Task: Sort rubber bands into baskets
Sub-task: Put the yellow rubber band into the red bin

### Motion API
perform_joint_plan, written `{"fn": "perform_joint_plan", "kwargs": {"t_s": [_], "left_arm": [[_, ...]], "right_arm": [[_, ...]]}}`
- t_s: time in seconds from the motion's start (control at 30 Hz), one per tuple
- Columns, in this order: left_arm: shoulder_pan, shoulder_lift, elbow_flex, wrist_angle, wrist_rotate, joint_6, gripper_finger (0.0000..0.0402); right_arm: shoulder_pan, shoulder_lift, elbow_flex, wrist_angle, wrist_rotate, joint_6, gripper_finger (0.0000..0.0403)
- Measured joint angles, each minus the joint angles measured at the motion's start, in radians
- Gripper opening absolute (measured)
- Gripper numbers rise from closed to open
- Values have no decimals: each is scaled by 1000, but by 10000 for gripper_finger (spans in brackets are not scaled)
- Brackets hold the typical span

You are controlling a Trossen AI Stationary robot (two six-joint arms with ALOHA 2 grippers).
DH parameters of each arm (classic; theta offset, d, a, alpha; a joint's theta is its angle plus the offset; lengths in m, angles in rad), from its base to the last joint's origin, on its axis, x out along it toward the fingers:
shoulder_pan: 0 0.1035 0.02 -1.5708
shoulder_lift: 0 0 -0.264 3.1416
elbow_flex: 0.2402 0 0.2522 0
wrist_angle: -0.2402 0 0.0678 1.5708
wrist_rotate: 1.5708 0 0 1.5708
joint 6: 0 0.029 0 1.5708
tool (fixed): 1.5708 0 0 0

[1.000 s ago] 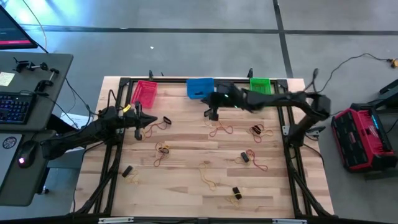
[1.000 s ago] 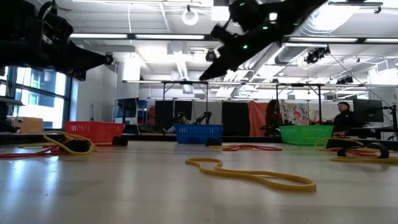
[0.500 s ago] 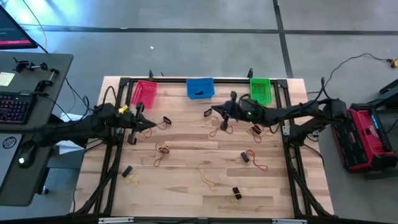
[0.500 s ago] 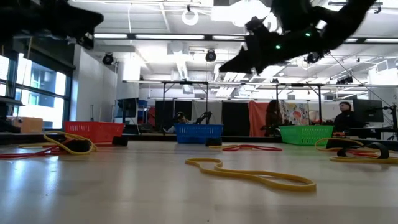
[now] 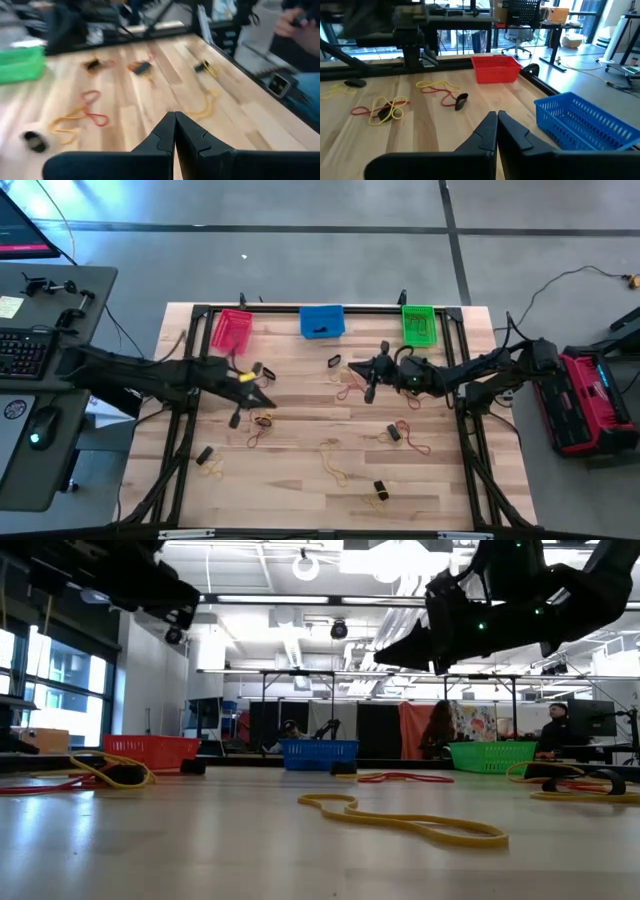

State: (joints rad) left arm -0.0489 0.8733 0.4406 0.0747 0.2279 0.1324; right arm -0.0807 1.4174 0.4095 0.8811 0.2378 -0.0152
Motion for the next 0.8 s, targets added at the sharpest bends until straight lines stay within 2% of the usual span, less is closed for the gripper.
{"fn": "perform_joint_plan", "kwargs": {"t_s": [0.1, 0.27, 0.63, 0.8], "left_arm": [[-40, 96, 54, 0, 39, 0, 0], [-103, 236, 141, 2, 41, 2, 0], [-162, 550, 280, 3, -34, -8, 1], [-198, 691, 355, 3, -31, 15, 24]], "right_arm": [[0, 0, 0, 2, 0, 14, 0], [0, 0, 0, 1, 0, 19, 0], [0, 0, 0, -5, 0, 18, 0], [0, 0, 0, -16, -1, 11, 0]]}}
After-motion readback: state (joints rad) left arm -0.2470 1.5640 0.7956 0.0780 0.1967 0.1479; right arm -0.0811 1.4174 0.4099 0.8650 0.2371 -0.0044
